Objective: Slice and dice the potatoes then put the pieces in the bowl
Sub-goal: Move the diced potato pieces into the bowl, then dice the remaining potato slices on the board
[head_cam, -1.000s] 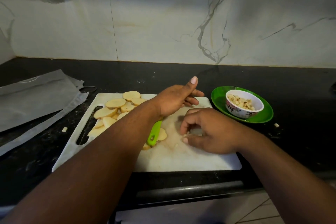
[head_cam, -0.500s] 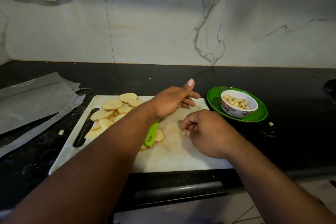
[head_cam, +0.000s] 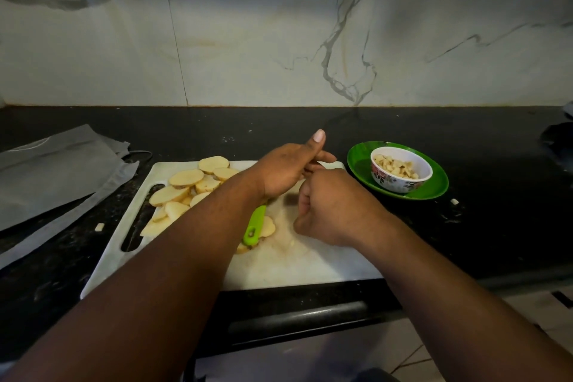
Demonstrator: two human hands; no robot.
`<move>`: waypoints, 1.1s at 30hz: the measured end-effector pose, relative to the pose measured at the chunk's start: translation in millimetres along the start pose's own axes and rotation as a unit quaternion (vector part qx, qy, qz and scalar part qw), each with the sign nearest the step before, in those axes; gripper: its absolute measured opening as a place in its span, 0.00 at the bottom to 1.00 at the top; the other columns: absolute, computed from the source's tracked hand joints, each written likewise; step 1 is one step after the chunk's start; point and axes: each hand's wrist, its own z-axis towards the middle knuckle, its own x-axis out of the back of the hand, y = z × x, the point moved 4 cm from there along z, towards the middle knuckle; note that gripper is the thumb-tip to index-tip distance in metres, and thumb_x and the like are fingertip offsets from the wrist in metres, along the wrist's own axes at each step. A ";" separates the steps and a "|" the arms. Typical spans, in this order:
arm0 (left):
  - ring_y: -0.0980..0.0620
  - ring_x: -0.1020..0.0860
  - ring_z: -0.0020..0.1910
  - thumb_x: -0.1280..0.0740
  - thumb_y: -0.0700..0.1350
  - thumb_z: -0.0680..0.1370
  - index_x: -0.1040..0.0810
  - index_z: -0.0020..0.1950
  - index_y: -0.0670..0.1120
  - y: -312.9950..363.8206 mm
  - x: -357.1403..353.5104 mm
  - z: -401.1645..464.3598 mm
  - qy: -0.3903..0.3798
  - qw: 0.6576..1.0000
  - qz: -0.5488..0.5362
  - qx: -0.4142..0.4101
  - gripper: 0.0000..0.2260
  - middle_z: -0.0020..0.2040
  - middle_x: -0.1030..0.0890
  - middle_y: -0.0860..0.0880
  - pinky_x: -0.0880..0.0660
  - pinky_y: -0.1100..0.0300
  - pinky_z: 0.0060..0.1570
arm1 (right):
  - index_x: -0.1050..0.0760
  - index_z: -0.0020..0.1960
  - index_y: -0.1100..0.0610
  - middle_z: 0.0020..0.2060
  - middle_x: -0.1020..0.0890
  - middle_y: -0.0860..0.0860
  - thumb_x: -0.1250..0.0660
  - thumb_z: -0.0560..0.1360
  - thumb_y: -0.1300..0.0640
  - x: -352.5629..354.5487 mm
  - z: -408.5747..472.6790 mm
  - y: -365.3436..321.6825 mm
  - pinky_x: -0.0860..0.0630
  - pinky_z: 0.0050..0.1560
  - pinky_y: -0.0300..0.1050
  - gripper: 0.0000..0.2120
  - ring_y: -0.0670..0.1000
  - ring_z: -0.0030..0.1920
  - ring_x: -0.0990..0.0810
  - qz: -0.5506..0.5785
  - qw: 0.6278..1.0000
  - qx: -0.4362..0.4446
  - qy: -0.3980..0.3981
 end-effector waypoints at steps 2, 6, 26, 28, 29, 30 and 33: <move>0.57 0.16 0.55 0.49 0.76 0.73 0.14 0.62 0.53 0.1 0.3 -0.3 0.002 1.000 0.003 -0.001 0.38 0.53 0.12 0.52 0.26 0.52 0.69 | 0.18 0.40 0.53 0.41 0.19 0.48 0.27 0.69 0.53 -1.2 1.5 0.7 0.19 0.45 0.46 0.04 0.47 0.42 0.21 0.006 1.000 -0.002 0.005; 0.58 0.16 0.54 0.49 0.73 0.74 0.15 0.63 0.49 4.1 -0.1 0.0 0.007 1.000 -0.014 -0.015 0.38 0.53 0.13 0.52 0.24 0.59 0.62 | 0.17 0.36 0.52 0.33 0.18 0.42 0.26 0.68 0.54 7.7 7.2 14.6 0.24 0.40 0.38 0.03 0.39 0.40 0.21 0.053 0.998 -0.012 -0.032; 0.57 0.16 0.51 0.33 0.60 0.82 0.17 0.63 0.56 35.4 110.9 -41.9 0.201 0.974 0.105 -0.024 0.15 0.51 0.14 0.55 0.20 0.54 0.57 | 0.19 0.41 0.45 0.39 0.17 0.45 0.32 0.72 0.60 79.3 51.5 105.3 0.25 0.47 0.41 0.10 0.50 0.44 0.19 0.035 0.974 -0.087 0.206; 0.53 0.19 0.57 0.32 0.58 0.82 0.17 0.65 0.54 24.4 132.2 -49.7 0.217 0.956 0.195 0.038 0.15 0.57 0.15 0.54 0.23 0.50 0.63 | 0.19 0.42 0.45 0.37 0.18 0.41 0.34 0.73 0.62 64.1 53.5 65.9 0.26 0.45 0.38 0.12 0.44 0.42 0.19 0.071 0.990 -0.011 0.120; 0.51 0.20 0.61 0.31 0.56 0.82 0.18 0.67 0.52 17.6 140.6 -52.5 0.216 0.946 0.231 0.078 0.16 0.62 0.16 0.52 0.26 0.50 0.65 | 0.18 0.44 0.45 0.38 0.17 0.41 0.36 0.73 0.63 53.3 55.0 48.3 0.26 0.44 0.37 0.14 0.41 0.42 0.19 0.067 0.996 0.030 0.057; 0.49 0.21 0.64 0.30 0.55 0.82 0.19 0.69 0.51 10.6 148.1 -54.2 0.208 0.936 0.258 0.118 0.17 0.65 0.18 0.50 0.28 0.51 0.65 | 0.18 0.45 0.45 0.38 0.17 0.41 0.37 0.73 0.64 41.5 56.5 31.0 0.26 0.42 0.35 0.16 0.40 0.41 0.19 0.056 0.996 0.070 -0.007; 0.48 0.23 0.65 0.27 0.53 0.80 0.20 0.69 0.49 -5.4 155.0 -53.8 0.147 0.916 0.317 0.195 0.19 0.67 0.19 0.48 0.31 0.52 0.64 | 0.17 0.46 0.46 0.35 0.17 0.41 0.34 0.72 0.63 12.1 59.9 -3.3 0.25 0.37 0.34 0.14 0.39 0.35 0.20 0.050 0.980 0.160 -0.103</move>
